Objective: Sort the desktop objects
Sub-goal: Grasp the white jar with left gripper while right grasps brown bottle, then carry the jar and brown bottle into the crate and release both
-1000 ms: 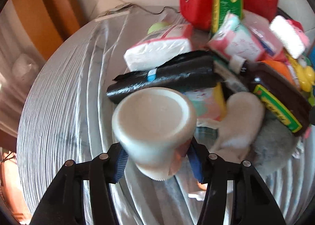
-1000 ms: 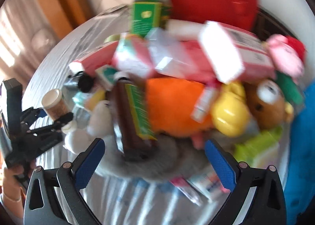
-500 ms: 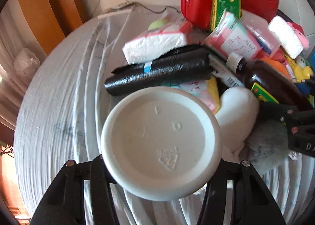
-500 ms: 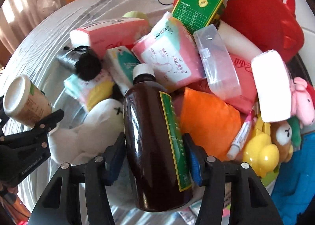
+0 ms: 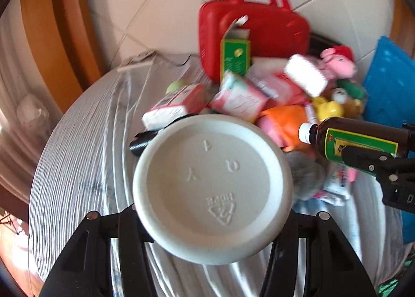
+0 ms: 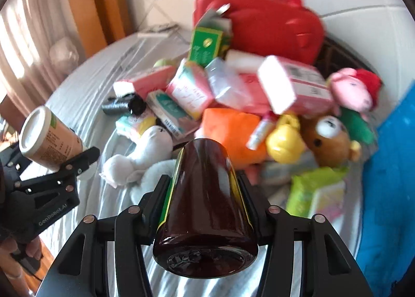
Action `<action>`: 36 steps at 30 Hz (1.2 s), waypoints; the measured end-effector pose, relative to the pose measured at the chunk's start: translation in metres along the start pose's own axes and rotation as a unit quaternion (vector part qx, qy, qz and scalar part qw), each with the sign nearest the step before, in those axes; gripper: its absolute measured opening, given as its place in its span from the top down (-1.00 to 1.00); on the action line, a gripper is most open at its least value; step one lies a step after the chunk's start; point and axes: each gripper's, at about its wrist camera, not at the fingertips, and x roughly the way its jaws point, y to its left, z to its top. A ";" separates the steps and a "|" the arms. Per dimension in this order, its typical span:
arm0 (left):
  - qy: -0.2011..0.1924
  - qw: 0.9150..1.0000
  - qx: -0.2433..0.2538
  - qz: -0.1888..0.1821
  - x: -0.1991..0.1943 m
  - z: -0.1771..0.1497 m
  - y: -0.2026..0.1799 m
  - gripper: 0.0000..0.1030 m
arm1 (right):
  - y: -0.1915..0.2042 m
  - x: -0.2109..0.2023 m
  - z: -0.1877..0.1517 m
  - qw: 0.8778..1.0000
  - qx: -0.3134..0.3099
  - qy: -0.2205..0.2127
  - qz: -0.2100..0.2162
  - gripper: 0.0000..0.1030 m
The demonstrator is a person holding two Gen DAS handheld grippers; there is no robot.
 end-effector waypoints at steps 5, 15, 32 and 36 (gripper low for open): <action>-0.041 0.999 0.027 -0.020 -0.038 0.008 -0.035 -0.01 | -0.018 -0.072 -0.020 0.997 0.035 -0.070 -0.023 0.00; -0.130 0.981 0.098 -0.109 -0.128 0.033 -0.153 -0.01 | -0.093 -0.227 -0.081 0.967 0.114 -0.205 -0.103 0.00; -0.185 0.907 0.228 -0.302 -0.237 0.067 -0.401 -0.01 | -0.249 -0.381 -0.223 0.878 0.266 -0.265 -0.298 0.00; -0.190 0.894 0.256 -0.316 -0.252 0.058 -0.448 -0.01 | -0.285 -0.388 -0.252 0.869 0.291 -0.253 -0.311 0.00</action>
